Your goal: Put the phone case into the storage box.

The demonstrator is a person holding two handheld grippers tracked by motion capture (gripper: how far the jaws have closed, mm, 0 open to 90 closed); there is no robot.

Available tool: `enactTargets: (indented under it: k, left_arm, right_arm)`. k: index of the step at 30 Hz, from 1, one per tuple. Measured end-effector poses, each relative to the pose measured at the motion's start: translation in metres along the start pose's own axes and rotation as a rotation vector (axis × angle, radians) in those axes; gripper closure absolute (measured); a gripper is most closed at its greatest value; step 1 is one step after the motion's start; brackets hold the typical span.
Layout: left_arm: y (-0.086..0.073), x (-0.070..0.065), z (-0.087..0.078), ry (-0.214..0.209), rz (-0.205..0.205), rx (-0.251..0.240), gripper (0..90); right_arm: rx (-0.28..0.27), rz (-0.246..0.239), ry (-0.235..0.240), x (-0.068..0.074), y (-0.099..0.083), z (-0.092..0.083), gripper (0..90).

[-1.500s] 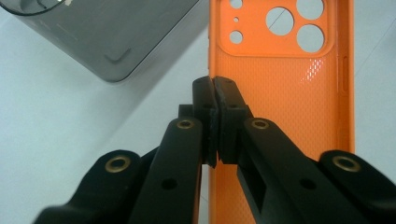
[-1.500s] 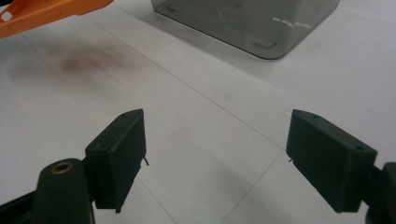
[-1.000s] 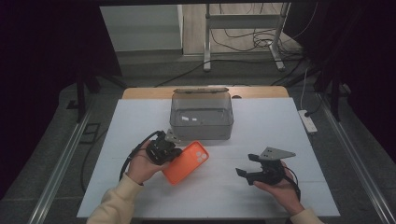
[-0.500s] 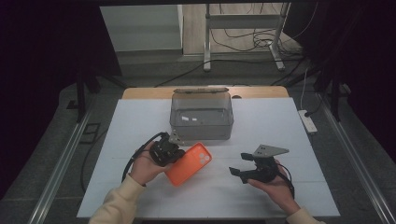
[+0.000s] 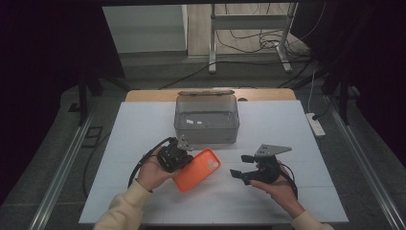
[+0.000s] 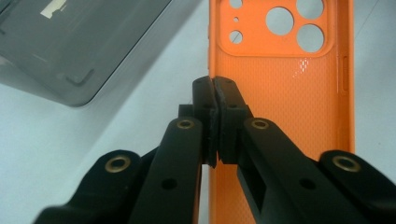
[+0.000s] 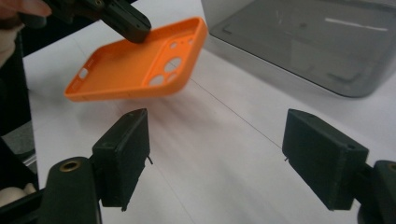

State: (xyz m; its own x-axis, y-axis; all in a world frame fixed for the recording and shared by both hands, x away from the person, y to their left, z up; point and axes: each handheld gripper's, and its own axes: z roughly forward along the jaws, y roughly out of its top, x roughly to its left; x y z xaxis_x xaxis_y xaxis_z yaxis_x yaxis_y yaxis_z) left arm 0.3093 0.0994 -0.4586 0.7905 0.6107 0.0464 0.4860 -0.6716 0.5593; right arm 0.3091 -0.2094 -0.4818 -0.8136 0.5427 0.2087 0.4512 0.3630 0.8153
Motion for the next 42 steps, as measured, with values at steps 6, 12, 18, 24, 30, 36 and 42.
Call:
enactTargets:
  k: [6, 12, 18, 24, 30, 36, 42]
  left_arm:
    - [0.002, -0.004, 0.002, -0.005, 0.012, 0.0, 88.1]
    - [0.004, -0.006, 0.003, -0.005, 0.022, -0.006, 88.1]
    - [0.005, -0.008, 0.002, -0.006, 0.029, -0.009, 88.1]
    - [0.007, -0.01, 0.003, -0.006, 0.036, -0.015, 88.2]
    - [0.011, -0.012, 0.003, -0.009, 0.051, -0.018, 88.2]
    - [0.014, -0.015, 0.006, -0.012, 0.056, -0.02, 88.1]
    - [0.015, -0.017, 0.007, -0.012, 0.07, -0.021, 88.2]
  right_arm:
    - [0.01, 0.0, 0.016, 0.0, 0.009, 0.008, 24.1]
    - [0.01, 0.003, 0.025, 0.0, 0.015, 0.014, 24.3]
    - [0.017, 0.001, 0.03, 0.0, 0.018, 0.017, 24.7]
    - [0.018, 0.001, 0.03, 0.001, 0.019, 0.017, 25.0]
    - [0.02, -0.002, 0.028, 0.0, 0.02, 0.016, 25.4]
    - [0.021, -0.002, 0.03, 0.001, 0.02, 0.017, 25.5]
    - [0.022, -0.002, 0.032, 0.0, 0.019, 0.017, 26.1]
